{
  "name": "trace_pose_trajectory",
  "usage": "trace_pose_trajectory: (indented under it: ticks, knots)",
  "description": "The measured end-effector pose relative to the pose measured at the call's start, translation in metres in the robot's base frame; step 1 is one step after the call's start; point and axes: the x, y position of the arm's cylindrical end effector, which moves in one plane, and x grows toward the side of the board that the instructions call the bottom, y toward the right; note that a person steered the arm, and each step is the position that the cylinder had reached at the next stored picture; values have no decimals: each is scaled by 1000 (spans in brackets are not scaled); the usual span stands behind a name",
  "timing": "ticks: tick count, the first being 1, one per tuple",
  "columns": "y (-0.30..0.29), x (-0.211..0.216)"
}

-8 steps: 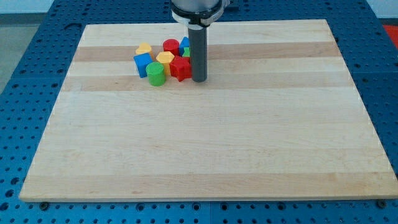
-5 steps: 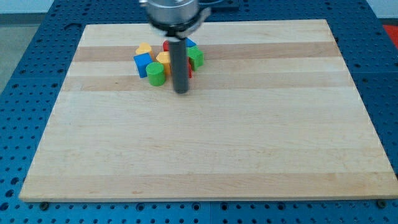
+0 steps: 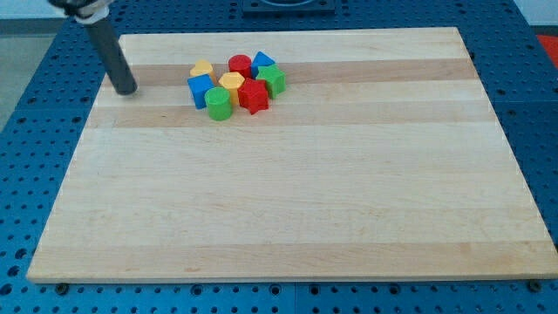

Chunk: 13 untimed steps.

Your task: Move the yellow heart closer to the red circle

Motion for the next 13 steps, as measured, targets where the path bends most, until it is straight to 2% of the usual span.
trace_pose_trajectory:
  ticks: [1, 2, 5, 9, 11, 13]
  knots:
    - [23, -37]
    - [58, -54]
    - [73, -48]
    - [83, -3]
    - [130, -41]
    - [154, -42]
